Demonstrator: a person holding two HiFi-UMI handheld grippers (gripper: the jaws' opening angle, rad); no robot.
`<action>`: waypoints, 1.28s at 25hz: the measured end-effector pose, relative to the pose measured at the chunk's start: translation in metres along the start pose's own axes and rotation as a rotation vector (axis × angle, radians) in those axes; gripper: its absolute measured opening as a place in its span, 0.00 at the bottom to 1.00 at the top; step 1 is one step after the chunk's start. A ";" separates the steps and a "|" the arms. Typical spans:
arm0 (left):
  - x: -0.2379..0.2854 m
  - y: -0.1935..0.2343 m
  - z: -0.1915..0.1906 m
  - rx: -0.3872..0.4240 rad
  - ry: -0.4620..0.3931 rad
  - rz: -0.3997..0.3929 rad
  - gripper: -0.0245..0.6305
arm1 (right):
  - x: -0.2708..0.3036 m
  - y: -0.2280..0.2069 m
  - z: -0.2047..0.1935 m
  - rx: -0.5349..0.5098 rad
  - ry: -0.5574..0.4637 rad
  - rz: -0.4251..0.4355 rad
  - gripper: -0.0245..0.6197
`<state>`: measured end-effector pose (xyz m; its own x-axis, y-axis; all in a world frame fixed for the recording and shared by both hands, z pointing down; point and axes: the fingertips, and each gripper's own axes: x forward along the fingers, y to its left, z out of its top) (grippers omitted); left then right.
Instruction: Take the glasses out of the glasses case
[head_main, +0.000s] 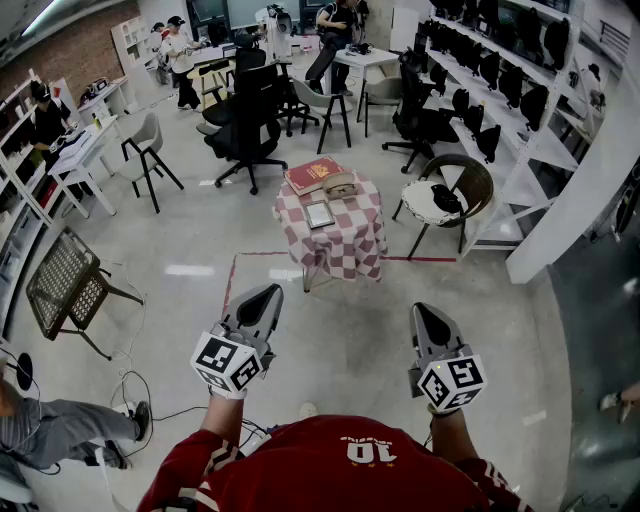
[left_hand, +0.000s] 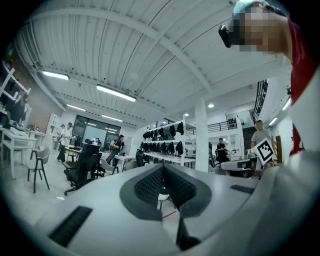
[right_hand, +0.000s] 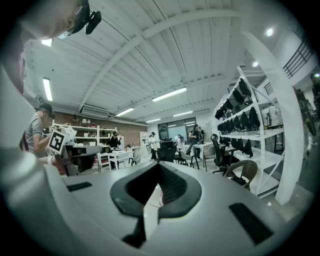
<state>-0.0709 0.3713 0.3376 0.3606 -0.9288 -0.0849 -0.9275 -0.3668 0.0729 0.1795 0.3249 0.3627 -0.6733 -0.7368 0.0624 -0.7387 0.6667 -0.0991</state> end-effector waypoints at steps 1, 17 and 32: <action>-0.001 0.001 0.000 -0.001 -0.002 0.003 0.05 | 0.001 0.000 0.000 0.000 -0.001 0.000 0.06; 0.001 0.018 -0.002 -0.016 0.008 0.015 0.05 | 0.013 0.006 0.000 -0.008 -0.012 -0.016 0.06; 0.008 0.065 -0.019 -0.035 0.033 -0.012 0.05 | 0.048 0.024 -0.012 0.010 0.008 -0.035 0.06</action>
<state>-0.1265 0.3393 0.3610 0.3757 -0.9252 -0.0533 -0.9191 -0.3794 0.1069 0.1295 0.3071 0.3748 -0.6470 -0.7589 0.0741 -0.7618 0.6391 -0.1063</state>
